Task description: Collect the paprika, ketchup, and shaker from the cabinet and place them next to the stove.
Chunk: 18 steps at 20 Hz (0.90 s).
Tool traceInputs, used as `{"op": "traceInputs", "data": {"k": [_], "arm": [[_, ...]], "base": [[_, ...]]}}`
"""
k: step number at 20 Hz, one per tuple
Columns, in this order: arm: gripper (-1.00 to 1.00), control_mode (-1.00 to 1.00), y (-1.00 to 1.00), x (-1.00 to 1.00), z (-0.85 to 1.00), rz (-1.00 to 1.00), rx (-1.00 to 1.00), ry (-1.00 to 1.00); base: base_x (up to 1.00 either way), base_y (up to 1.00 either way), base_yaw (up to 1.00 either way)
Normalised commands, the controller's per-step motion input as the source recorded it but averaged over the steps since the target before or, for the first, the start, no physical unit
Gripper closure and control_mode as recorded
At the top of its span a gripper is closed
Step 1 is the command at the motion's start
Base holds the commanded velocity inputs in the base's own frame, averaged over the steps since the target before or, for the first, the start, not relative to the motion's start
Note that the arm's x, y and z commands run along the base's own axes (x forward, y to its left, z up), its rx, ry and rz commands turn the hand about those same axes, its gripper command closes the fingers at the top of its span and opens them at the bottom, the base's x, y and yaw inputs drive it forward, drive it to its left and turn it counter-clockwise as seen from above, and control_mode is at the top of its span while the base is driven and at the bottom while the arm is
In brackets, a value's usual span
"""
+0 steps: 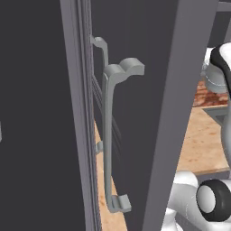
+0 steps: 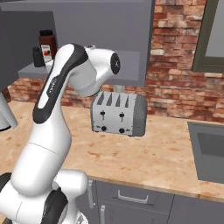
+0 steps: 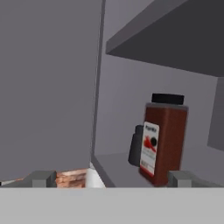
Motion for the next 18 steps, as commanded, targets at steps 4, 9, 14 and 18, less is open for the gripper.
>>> {"op": "traceInputs", "data": {"k": [4,9,14,18], "arm": [[-1.00,-1.00,0.00,0.22,0.04,0.00,0.00,0.01],[-1.00,-1.00,0.00,0.32,0.18,0.00,0.00,0.05],[-1.00,-1.00,0.00,0.31,0.18,0.00,0.00,0.05],[-1.00,-1.00,0.00,0.26,0.09,0.00,0.00,0.02]], "base": [[0.00,0.00,0.00],[0.00,0.00,0.00],[0.00,0.00,0.00],[0.00,0.00,0.00]]}}
